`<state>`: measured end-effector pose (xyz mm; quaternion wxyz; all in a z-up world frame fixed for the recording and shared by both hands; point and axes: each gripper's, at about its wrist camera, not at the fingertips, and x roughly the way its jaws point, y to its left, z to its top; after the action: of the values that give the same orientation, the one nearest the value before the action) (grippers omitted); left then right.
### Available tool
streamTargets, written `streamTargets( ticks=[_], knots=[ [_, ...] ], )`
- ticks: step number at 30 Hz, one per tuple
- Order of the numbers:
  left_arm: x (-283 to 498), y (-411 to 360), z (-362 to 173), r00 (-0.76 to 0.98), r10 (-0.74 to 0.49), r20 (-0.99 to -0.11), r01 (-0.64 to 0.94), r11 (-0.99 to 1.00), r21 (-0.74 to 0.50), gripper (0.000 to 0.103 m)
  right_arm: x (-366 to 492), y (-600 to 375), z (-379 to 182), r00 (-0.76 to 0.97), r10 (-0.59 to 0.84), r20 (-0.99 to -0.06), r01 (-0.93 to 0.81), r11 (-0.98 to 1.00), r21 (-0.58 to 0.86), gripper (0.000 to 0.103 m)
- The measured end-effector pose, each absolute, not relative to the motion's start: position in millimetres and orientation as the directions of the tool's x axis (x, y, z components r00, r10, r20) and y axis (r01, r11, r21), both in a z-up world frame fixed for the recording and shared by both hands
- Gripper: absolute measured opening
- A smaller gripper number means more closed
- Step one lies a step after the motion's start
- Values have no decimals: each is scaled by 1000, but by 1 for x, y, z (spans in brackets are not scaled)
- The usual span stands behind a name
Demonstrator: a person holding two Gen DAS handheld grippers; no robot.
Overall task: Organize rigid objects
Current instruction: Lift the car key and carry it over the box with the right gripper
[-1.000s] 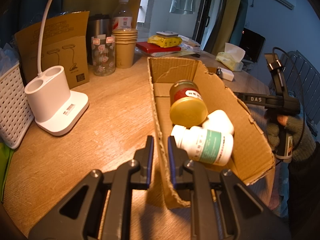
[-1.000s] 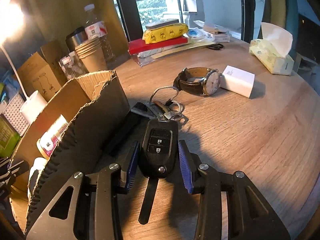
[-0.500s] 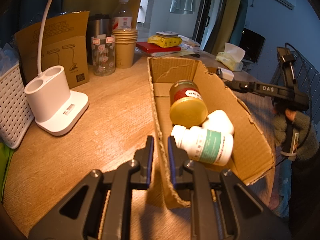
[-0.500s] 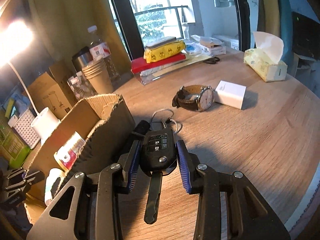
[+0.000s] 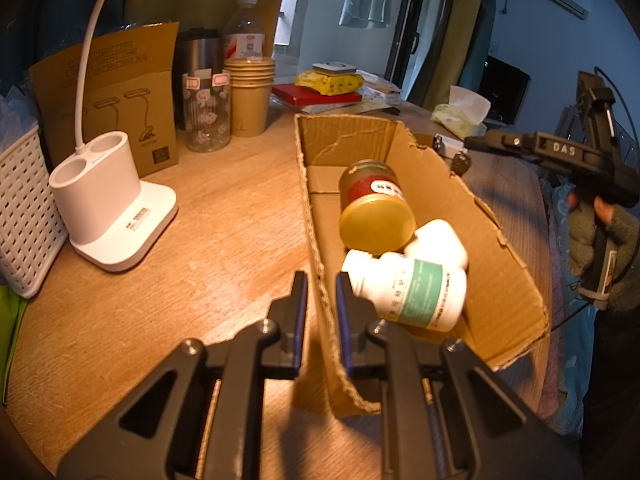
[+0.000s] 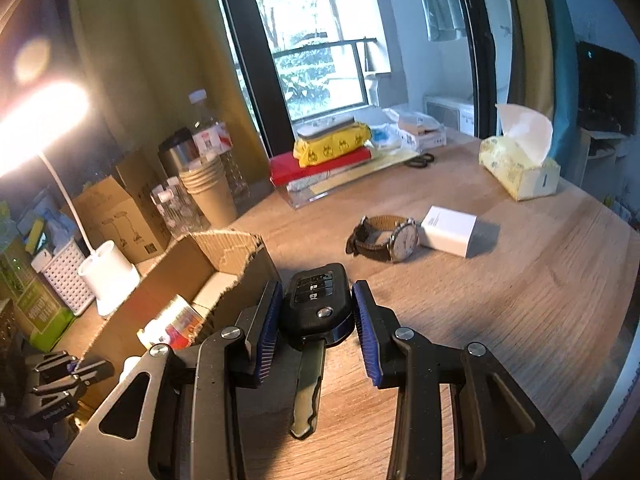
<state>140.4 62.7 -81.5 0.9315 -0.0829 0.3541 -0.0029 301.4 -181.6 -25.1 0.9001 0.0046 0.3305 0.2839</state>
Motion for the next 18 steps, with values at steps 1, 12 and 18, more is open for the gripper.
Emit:
streamTargets(
  ticks=[1,12,18],
  knots=[
    [140,63,-81,749,-64,-659,-53,986,-157,15,300,-182,-22,626,515,-586,-508,839,194,38],
    [141,62,-82,749,-63,-659,-53,986,-155,15,289,-176,12,654,532,-538,-540,826,161,38],
    [141,63,-82,749,-63,-659,-53,986,-155,15,278,-164,25,654,547,-523,-572,810,132,38]
  ],
)
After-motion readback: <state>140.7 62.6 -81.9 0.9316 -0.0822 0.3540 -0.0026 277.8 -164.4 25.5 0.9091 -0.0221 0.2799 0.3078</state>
